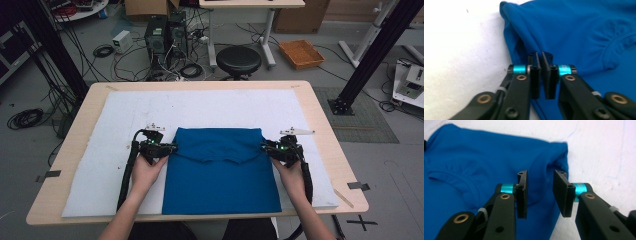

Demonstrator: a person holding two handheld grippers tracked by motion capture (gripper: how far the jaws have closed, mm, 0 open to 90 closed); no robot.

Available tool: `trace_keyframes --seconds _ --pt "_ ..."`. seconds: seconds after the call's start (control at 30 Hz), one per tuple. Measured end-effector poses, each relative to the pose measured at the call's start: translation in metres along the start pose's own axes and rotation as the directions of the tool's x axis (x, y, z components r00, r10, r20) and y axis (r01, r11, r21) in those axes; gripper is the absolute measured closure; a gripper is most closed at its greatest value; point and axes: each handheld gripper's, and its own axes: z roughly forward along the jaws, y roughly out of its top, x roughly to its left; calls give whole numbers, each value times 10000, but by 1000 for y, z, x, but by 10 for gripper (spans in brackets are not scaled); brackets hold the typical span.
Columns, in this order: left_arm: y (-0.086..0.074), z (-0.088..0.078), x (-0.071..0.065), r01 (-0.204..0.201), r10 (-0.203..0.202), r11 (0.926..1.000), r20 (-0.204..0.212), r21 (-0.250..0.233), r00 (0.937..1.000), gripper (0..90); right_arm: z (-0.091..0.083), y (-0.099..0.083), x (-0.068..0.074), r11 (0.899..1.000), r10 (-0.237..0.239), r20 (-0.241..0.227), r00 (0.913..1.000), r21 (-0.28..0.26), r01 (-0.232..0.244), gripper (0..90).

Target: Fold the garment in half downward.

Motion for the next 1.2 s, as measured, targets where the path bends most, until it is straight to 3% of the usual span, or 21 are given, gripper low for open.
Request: trace_keyframes --seconds 0.23,0.47,0.93,1.2 --pt "2 -2 -1 9 -8 10000 110 -97 9999 870 13 -3 4 9983 17 7 10000 589 -18 656" --pt "4 -7 -2 -25 29 9997 170 -247 9999 872 14 -2 9 9966 -532 13 9986 637 530 885" --pt "6 -17 -6 -22 48 9990 592 -439 9982 873 2 0 4 9997 -132 -340 9993 210 140 894" --pt "2 -37 -16 -28 106 9986 1478 -529 9890 874 -17 -1 4 9989 128 -665 9977 459 -98 894"
